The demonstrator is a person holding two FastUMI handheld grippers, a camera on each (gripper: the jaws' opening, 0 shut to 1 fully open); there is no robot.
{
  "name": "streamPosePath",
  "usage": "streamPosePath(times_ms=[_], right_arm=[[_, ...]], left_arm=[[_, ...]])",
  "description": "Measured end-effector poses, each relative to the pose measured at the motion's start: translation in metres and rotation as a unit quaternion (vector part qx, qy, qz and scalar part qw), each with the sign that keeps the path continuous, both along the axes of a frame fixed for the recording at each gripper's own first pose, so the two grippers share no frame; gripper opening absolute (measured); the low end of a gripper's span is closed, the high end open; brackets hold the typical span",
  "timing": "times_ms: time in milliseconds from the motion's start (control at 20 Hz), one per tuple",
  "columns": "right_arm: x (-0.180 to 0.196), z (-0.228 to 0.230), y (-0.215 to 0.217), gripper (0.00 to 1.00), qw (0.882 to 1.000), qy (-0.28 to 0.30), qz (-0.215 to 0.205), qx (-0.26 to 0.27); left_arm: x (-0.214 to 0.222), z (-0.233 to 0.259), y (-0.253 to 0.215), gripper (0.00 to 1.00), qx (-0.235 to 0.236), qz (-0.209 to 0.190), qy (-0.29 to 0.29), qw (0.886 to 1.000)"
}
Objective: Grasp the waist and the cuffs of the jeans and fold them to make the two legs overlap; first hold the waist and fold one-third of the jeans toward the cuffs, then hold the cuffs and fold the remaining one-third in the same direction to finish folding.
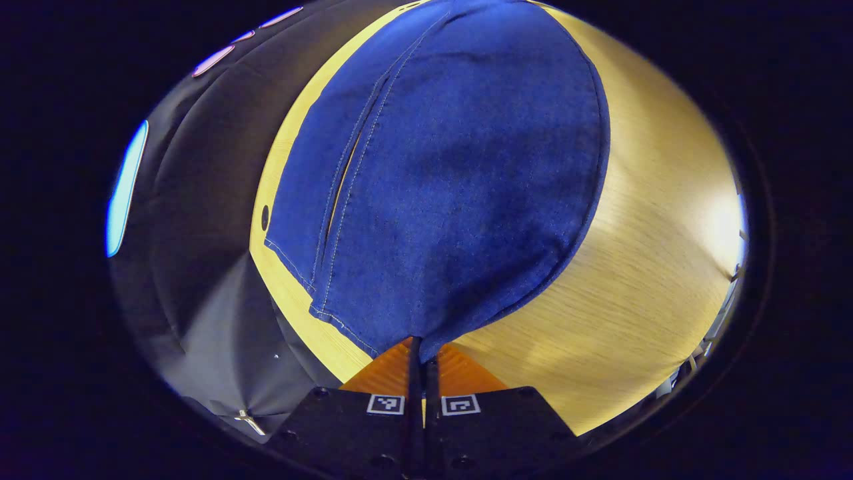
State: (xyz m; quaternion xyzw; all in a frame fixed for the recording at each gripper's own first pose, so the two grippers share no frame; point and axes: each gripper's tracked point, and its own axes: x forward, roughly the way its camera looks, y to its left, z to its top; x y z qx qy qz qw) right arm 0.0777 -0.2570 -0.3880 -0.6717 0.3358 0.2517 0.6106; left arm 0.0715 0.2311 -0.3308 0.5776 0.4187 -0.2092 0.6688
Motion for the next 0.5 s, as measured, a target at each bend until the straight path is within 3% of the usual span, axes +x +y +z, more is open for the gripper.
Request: streamPosePath(times_ms=[100,150,200,350,500], right_arm=[[-0.004,0.002,0.001,0.29,0.999,0.008,-0.029,0.022],[-0.003,0.003,-0.002,0.2,0.999,0.009,-0.035,0.03],[-0.007,0.004,-0.002,0.12,0.999,0.014,-0.038,0.029],[-0.015,0.006,0.002,0.12,0.999,0.016,-0.039,0.033],[-0.026,0.021,0.008,0.12,0.997,0.019,-0.053,0.043]], left_arm=[[-0.002,0.0,0.0,0.06,-0.002,0.005,0.003,1.0],[-0.006,0.0,-0.002,0.1,-0.006,0.006,0.009,1.0],[-0.01,-0.001,-0.004,0.06,-0.007,0.003,0.015,1.0],[-0.038,-0.005,-0.006,0.06,-0.016,-0.004,0.028,0.999],[-0.04,-0.002,-0.013,0.06,-0.052,0.042,0.054,0.996]])
